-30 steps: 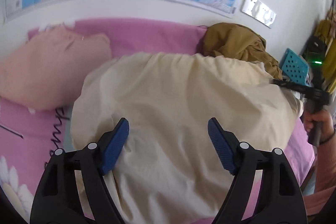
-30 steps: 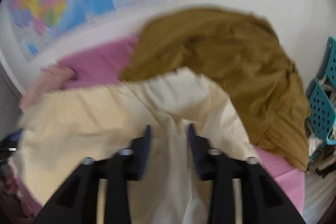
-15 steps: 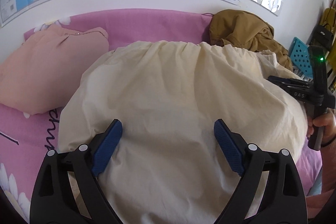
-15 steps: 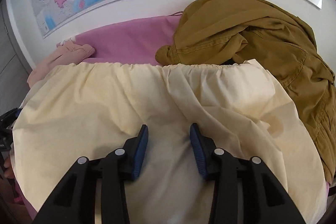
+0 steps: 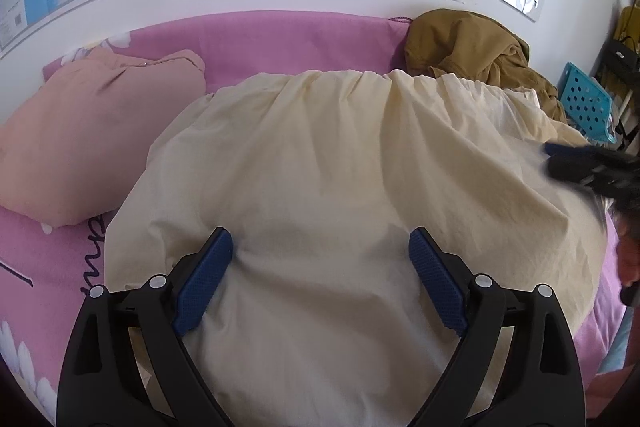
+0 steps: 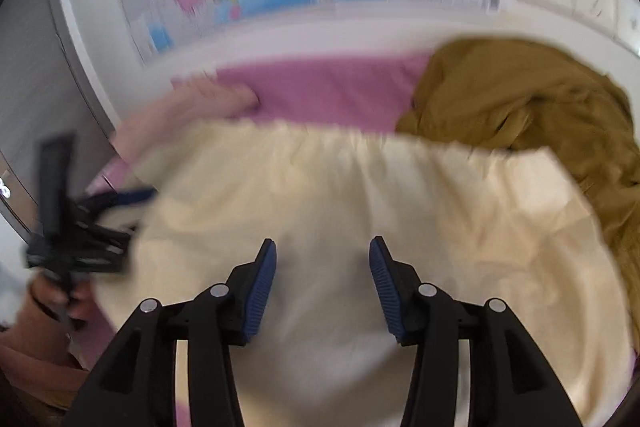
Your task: Fold large clothes
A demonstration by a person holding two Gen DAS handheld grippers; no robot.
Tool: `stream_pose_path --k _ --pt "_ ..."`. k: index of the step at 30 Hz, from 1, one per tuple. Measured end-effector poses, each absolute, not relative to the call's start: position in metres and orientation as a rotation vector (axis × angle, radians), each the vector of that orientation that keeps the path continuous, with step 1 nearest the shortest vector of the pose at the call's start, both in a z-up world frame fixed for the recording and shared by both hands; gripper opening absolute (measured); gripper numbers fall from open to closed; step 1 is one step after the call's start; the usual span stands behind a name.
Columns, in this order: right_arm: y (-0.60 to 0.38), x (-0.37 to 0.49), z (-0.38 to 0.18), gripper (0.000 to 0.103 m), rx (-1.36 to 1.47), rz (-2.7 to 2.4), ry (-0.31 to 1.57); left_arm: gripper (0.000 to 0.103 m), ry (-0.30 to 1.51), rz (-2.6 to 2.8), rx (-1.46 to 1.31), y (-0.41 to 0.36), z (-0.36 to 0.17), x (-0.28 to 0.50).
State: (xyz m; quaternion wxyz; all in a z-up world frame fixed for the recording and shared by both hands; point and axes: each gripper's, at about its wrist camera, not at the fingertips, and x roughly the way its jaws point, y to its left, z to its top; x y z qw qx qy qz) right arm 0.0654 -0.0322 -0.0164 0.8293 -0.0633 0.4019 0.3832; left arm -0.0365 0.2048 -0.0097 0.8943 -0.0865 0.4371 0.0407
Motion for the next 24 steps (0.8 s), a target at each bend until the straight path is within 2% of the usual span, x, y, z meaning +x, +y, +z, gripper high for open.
stream_pose_path --k 4,8,10,16,24 --pt "-0.030 0.088 -0.042 0.049 -0.070 0.787 0.904 0.090 0.912 0.089 -0.169 0.205 -0.012 -0.032" --pt "-0.031 0.083 -0.032 0.052 -0.073 0.779 0.930 0.091 0.923 0.102 -0.185 0.205 -0.010 -0.032" --pt "-0.049 0.076 -0.018 0.061 0.004 0.806 0.939 0.091 0.911 0.112 -0.200 0.205 -0.003 -0.037" --pt "-0.118 0.030 0.012 0.072 0.216 0.914 0.914 0.091 0.840 0.098 -0.282 0.212 0.020 -0.066" --pt "-0.186 -0.007 -0.038 0.076 0.503 0.908 1.086 0.091 0.752 -0.002 -0.402 0.230 0.039 -0.133"
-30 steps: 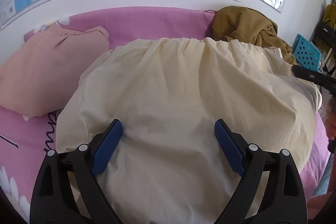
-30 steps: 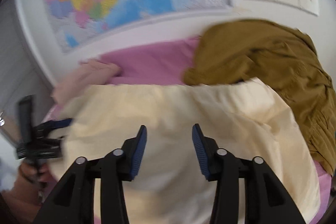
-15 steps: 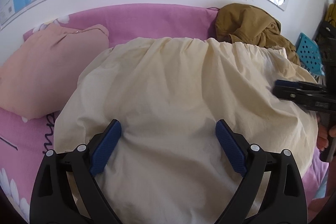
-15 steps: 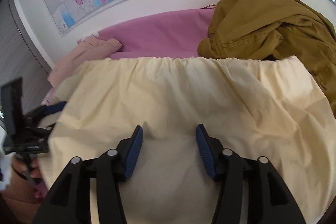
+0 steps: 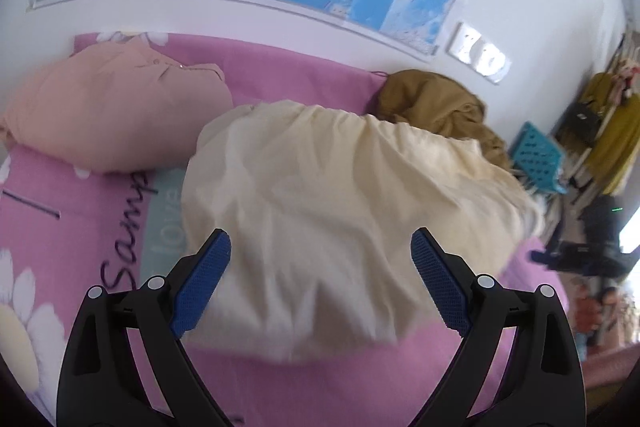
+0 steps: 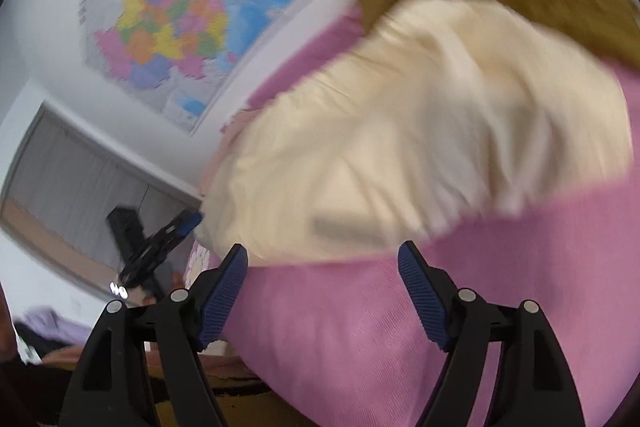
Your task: Fold large clothes
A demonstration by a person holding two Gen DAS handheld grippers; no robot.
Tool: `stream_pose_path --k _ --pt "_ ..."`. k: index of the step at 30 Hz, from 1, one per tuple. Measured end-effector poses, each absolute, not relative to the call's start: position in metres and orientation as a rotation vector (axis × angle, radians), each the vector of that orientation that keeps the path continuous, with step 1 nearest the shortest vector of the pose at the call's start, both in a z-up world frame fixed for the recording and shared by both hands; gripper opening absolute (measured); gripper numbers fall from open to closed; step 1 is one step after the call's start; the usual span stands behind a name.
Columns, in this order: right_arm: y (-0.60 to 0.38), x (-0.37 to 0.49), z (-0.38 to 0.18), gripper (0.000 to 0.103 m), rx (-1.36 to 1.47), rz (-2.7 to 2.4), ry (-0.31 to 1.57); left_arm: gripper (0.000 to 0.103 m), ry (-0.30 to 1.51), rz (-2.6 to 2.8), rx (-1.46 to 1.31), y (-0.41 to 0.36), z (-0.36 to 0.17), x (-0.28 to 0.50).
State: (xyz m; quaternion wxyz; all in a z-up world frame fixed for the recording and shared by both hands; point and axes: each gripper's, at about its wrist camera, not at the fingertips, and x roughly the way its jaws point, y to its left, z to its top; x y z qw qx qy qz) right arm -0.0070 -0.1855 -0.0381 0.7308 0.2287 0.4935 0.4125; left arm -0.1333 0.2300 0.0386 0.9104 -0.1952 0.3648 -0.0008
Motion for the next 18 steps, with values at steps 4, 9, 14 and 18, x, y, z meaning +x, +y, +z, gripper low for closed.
stream_pose_path --k 4,9,14,18 --pt "-0.188 0.005 -0.062 0.077 0.629 0.861 1.122 0.091 0.773 -0.048 -0.458 0.229 0.032 -0.156" --pt "-0.179 0.023 -0.074 0.080 0.691 0.780 1.125 0.091 0.818 -0.060 -0.512 0.224 0.018 -0.174" --pt "-0.173 0.032 -0.075 0.088 0.749 0.734 1.086 0.091 0.897 -0.108 -0.608 0.213 -0.011 -0.175" --pt "-0.167 0.036 -0.074 0.089 0.765 0.684 1.065 0.091 0.929 -0.150 -0.698 0.206 -0.033 -0.162"
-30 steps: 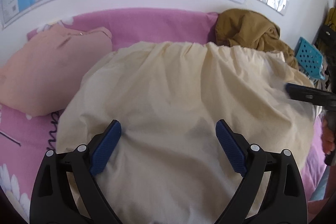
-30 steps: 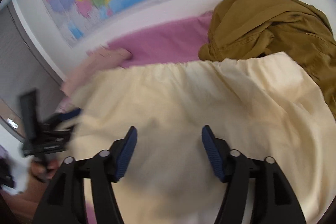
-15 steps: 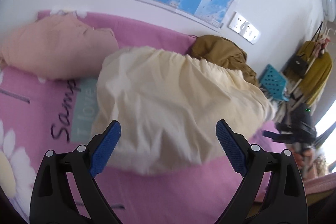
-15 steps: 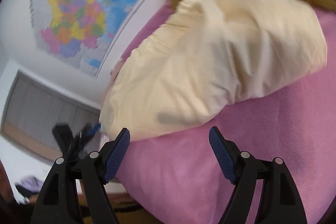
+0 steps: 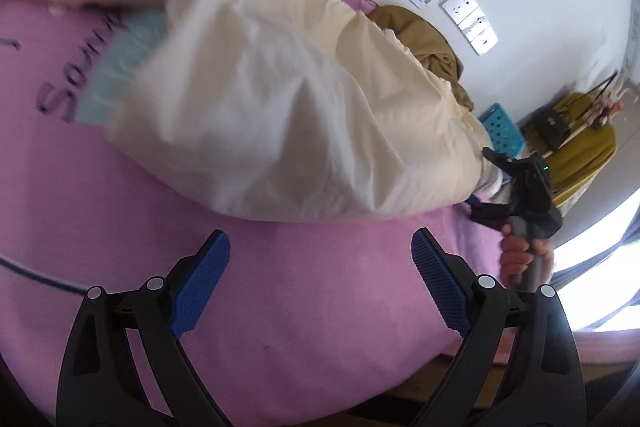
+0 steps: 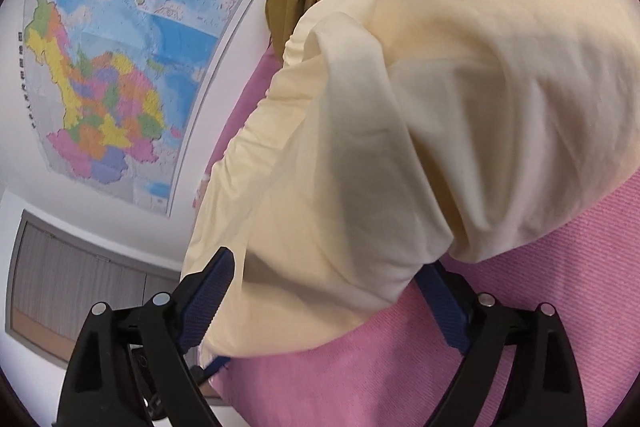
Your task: Fold large clothes
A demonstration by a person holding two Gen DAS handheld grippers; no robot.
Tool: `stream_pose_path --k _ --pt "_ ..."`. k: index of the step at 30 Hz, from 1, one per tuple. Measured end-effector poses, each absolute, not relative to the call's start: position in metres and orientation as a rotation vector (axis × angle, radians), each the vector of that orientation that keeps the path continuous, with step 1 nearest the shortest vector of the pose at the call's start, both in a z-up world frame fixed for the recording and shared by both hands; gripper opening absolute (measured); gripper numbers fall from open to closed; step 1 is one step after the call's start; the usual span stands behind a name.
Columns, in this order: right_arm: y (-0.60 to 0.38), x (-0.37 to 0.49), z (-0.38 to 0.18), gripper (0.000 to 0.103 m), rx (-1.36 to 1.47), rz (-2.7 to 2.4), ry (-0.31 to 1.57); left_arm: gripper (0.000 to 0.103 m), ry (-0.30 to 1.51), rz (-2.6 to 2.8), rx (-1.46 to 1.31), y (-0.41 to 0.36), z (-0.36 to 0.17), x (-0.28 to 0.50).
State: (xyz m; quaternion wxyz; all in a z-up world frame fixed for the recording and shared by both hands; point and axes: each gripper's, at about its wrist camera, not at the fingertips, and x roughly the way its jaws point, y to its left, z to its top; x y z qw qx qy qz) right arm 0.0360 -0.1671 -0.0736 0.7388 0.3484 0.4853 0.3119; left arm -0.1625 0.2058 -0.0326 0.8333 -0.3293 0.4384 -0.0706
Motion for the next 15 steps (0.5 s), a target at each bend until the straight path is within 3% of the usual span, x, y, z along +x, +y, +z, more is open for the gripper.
stream_pose_path --k 15 --pt "-0.158 0.047 -0.073 0.098 0.837 0.610 1.023 0.097 0.892 -0.147 -0.817 0.197 -0.048 -0.118"
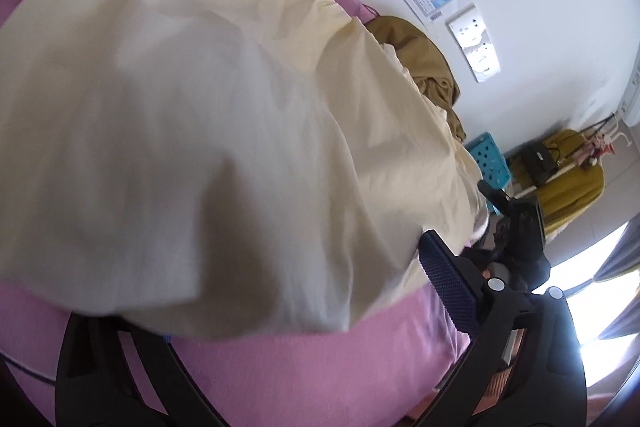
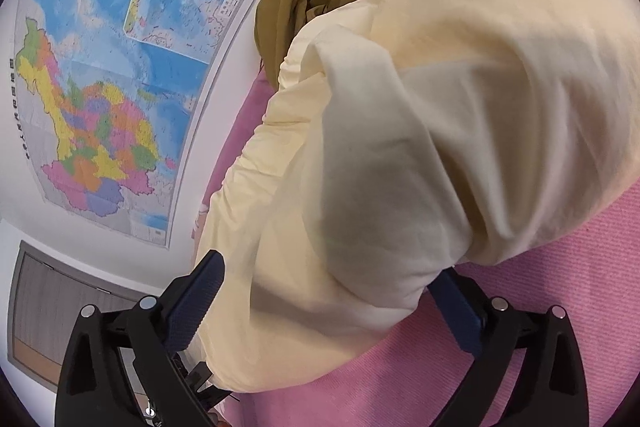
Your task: Fold large clothes
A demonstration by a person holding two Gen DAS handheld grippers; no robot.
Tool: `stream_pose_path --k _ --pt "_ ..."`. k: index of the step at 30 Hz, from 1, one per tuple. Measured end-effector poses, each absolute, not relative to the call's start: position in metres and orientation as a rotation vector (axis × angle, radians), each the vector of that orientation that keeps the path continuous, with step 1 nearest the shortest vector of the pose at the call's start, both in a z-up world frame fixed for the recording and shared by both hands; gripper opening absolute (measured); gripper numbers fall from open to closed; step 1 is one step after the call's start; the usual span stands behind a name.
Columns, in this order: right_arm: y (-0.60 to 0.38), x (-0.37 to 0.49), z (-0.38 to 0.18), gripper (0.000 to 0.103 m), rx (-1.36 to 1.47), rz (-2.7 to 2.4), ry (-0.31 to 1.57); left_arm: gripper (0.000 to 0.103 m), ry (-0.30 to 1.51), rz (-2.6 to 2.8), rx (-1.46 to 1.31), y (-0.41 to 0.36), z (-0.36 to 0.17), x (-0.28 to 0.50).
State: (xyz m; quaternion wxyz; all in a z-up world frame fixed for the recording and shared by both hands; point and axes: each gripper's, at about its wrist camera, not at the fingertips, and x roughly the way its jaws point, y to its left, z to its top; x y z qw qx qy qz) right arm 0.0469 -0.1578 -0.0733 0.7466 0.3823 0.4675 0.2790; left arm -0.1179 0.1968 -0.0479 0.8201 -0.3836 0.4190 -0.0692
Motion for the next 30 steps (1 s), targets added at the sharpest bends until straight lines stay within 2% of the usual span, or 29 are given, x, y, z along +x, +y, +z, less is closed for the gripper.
stream_pose_path --k 17,20,22,24,27,30 --pt "-0.130 0.056 -0.070 0.098 0.776 0.468 0.950 0.097 0.888 -0.113 -0.817 0.197 -0.049 -0.110" --pt "-0.128 0.058 -0.070 0.089 0.750 0.466 0.954 0.097 0.890 -0.115 -0.825 0.197 -0.049 -0.107" --pt "-0.132 0.061 -0.072 0.072 0.742 0.459 0.960 0.095 0.894 -0.110 -0.822 0.198 -0.049 -0.106" --pt "-0.136 0.061 -0.074 0.067 0.753 0.457 0.962 0.092 0.894 -0.107 -0.827 0.200 -0.050 -0.105" --pt "-0.137 0.065 -0.076 0.071 0.758 0.468 0.979 0.088 0.896 -0.105 -0.849 0.204 -0.051 -0.104" --pt "-0.139 0.071 -0.081 0.086 0.858 0.475 0.983 0.085 0.899 -0.101 -0.860 0.206 -0.052 -0.102"
